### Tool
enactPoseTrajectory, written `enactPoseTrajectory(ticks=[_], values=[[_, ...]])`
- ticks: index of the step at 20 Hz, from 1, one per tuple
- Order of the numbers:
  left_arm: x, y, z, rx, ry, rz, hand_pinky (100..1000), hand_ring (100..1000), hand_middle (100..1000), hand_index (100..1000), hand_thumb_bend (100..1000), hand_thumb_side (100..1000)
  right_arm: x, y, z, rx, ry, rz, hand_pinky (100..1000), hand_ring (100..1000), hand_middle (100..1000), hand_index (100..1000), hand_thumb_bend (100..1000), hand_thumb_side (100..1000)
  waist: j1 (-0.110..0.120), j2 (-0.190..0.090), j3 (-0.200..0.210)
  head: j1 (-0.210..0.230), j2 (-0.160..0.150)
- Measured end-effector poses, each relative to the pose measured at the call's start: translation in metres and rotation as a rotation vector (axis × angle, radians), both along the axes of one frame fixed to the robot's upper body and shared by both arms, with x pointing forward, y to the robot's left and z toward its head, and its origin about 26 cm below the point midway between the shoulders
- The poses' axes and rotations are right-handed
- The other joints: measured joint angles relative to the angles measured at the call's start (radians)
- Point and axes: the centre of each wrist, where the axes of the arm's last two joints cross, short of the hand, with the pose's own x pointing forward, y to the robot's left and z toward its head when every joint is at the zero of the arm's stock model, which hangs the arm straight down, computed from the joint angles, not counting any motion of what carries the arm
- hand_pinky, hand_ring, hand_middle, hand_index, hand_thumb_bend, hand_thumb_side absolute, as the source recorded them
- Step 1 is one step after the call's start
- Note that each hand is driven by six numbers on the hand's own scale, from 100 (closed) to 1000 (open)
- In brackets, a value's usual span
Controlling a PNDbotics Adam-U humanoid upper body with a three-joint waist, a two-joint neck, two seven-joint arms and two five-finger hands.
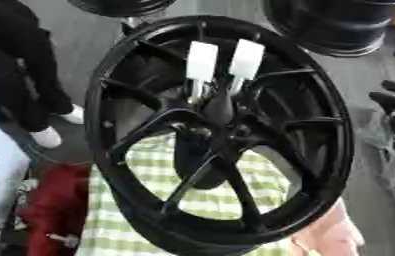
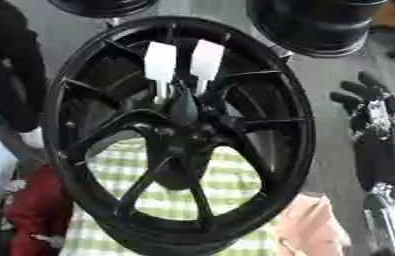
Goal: Pull the pin out of the wheel hub.
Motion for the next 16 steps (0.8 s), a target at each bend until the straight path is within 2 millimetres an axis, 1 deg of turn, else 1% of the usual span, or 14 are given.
enactPoseTrajectory(ticks=[5, 7, 9, 12, 16], values=[[0.000, 0.000, 0.000, 0.000, -0.001, 0.000, 616, 565, 843, 740, 210, 860, 0.000, 0.000, 0.000, -0.003, 0.000, -0.002, 1000, 759, 740, 872, 100, 609, 0.000, 0.001, 0.000, -0.009, -0.006], [0.001, -0.002, 0.005, 0.000, -0.016, -0.006, 617, 567, 844, 740, 207, 851, 0.000, 0.000, 0.000, -0.002, 0.000, -0.007, 1000, 759, 740, 872, 100, 609, 0.000, 0.005, -0.002, -0.019, -0.010], [0.003, -0.004, 0.014, 0.008, -0.043, -0.014, 618, 568, 843, 741, 199, 841, 0.000, 0.000, -0.001, 0.004, -0.001, -0.019, 1000, 759, 741, 872, 100, 609, 0.000, 0.011, -0.004, -0.032, -0.014], [0.005, -0.005, 0.036, 0.059, -0.096, -0.032, 620, 572, 839, 742, 174, 818, -0.001, 0.000, -0.001, 0.005, 0.000, -0.028, 1000, 758, 741, 872, 100, 608, 0.003, 0.011, -0.006, -0.045, -0.015], [0.008, -0.010, 0.085, 0.208, -0.177, -0.096, 624, 579, 837, 745, 141, 798, -0.002, -0.001, -0.003, -0.006, 0.010, -0.034, 1000, 758, 741, 872, 100, 608, 0.019, 0.011, -0.009, -0.055, -0.015]])
